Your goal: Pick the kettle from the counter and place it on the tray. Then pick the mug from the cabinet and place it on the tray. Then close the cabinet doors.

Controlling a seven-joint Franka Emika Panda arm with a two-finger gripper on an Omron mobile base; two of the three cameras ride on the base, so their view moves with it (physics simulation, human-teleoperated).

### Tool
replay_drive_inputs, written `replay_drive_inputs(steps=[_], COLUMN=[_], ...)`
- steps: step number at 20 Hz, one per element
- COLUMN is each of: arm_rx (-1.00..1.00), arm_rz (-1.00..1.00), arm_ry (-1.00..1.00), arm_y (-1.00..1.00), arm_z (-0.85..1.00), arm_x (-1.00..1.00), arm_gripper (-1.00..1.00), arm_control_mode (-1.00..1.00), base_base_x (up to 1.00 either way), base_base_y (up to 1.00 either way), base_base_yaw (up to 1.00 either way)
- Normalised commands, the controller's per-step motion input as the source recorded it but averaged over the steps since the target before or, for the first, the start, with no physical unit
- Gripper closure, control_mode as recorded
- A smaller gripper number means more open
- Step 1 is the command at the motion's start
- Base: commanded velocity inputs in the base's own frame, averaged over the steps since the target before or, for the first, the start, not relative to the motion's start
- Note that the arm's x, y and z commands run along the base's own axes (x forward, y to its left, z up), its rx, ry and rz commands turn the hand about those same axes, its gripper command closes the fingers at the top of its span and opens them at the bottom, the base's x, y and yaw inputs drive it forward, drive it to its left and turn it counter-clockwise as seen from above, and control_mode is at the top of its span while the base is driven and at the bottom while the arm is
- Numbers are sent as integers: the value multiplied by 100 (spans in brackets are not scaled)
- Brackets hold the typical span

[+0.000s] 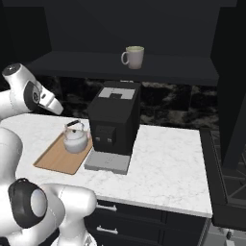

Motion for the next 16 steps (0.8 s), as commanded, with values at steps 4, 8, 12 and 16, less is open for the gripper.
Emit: replay_drive_inputs(steps=[4, 8, 12, 16], arm_rx=[-3, 0, 1, -5], arm_rz=[2, 0, -12, -29], arm_ry=[1, 0, 6, 0], arm_y=[-65, -51, -74, -89], arm_z=[4, 0, 78, 83], arm_x=[-42, -12, 13, 48], arm_gripper=[-100, -100, -100, -100], arm_control_mode=[-100, -100, -100, -100], base_base_x=[0, 0, 0, 0], base_base_y=[0, 0, 0, 0], base_base_yaw=[0, 0, 0, 0])
